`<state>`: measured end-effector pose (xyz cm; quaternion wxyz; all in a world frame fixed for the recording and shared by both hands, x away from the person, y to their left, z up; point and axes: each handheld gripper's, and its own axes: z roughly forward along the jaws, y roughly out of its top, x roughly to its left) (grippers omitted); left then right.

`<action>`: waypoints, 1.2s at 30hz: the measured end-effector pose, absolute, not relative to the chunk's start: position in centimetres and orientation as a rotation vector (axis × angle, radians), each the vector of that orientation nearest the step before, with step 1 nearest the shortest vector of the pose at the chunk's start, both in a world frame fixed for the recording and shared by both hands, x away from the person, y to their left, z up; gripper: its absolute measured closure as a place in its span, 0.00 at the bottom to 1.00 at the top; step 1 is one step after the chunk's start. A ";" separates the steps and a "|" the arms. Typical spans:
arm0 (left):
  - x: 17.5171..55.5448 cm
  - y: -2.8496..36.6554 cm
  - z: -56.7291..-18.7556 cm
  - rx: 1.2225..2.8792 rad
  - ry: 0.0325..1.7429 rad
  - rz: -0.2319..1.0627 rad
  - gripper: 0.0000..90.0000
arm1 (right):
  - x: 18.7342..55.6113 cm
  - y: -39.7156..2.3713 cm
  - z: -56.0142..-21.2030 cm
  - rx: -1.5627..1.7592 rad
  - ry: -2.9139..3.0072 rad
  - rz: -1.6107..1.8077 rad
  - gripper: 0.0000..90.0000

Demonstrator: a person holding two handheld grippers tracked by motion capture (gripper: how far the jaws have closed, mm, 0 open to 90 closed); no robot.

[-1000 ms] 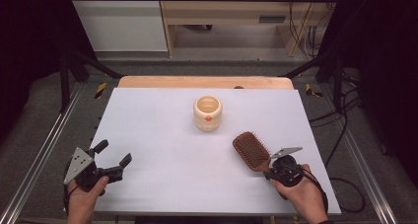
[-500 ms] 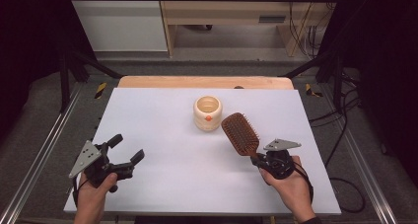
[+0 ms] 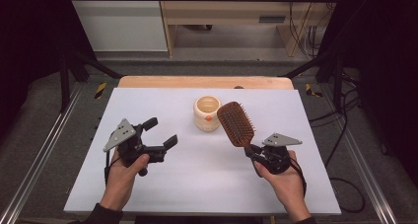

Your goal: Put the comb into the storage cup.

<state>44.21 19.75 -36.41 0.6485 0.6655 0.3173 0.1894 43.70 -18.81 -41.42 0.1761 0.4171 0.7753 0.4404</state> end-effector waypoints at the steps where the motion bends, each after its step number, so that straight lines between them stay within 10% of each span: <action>1: 44.4 19.4 -36.2 1.512 0.723 0.424 0.04 | 43.7 -18.8 -41.3 1.176 2.190 1.250 0.81; 36: 46.9 11.9 -36.2 1.590 0.737 0.279 0.04 | 43.8 -15.8 -41.2 1.063 2.093 1.405 0.81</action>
